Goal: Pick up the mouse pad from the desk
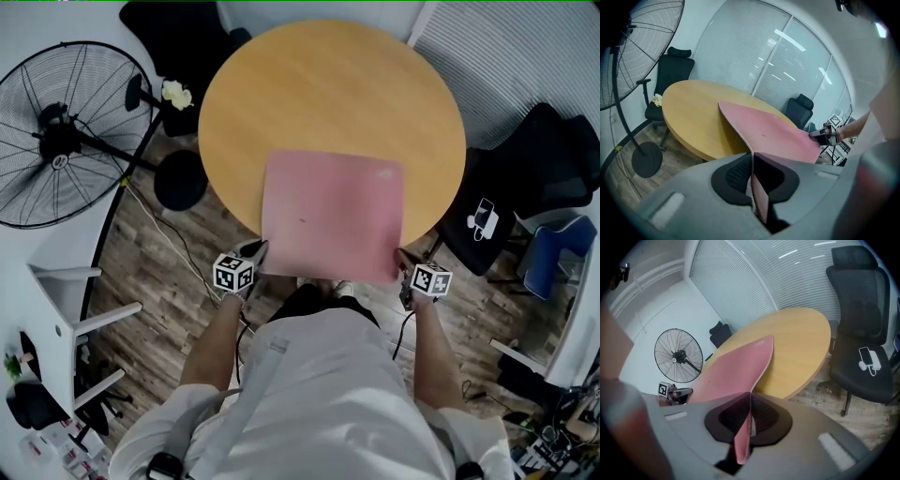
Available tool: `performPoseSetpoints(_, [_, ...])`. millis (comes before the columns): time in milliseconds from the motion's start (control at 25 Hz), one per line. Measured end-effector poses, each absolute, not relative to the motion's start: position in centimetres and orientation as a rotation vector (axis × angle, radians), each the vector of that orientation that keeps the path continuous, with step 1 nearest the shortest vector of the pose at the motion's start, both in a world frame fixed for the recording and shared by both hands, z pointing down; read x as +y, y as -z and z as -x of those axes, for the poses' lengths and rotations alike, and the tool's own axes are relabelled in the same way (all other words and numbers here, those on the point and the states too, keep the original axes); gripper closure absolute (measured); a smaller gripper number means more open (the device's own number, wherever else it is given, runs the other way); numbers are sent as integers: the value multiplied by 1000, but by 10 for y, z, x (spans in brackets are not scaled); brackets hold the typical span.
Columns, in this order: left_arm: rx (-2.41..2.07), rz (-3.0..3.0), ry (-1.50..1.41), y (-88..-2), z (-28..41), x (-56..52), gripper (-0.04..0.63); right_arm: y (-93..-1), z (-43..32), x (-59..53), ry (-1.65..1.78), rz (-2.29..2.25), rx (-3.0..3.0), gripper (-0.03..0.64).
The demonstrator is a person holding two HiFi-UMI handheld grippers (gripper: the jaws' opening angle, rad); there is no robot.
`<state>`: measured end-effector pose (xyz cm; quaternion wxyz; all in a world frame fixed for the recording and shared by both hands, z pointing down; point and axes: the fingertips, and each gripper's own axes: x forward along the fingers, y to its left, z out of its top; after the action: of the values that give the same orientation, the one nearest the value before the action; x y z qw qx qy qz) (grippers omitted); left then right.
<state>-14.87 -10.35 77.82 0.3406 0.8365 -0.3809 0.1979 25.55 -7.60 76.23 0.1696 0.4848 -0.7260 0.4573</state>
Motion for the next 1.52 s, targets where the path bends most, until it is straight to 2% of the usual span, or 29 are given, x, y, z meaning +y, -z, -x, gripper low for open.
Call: performPoseSetpoints(1520, [-1087, -2411, -339, -672, 122, -141, 577, -662, -230, -111, -1096, -1451, -2366, 603])
